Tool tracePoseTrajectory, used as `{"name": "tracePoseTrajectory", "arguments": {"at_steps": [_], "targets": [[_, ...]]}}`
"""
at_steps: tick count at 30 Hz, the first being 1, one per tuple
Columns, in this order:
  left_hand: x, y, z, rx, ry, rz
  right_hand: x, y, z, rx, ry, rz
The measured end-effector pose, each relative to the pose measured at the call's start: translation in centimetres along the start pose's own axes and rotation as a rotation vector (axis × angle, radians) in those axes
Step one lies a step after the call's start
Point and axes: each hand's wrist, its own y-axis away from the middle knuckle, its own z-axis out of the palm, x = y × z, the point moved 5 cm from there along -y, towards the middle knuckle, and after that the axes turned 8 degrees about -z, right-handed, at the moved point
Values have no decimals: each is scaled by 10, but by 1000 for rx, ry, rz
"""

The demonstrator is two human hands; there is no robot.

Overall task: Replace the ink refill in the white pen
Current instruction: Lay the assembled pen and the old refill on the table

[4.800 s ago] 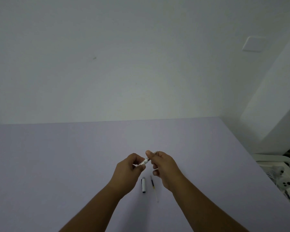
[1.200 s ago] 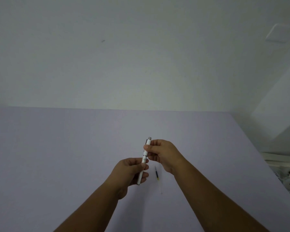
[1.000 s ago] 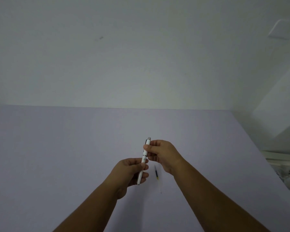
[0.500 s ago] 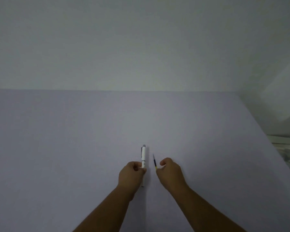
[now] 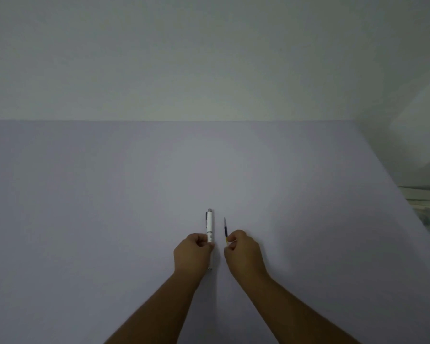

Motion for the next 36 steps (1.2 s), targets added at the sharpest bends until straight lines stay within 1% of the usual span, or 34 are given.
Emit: {"name": "tracePoseTrajectory", "arguments": {"at_steps": [15,26,36], "targets": [[-1,-9,2,40,-23,-2,-6,-2,6,-20,-32,-40],[0,-10,0,45,-91,8,-6,1,7,-9,-58,-59],[1,-9,-2,26,-98,11,-5,3,8,9,-83,-49]]}}
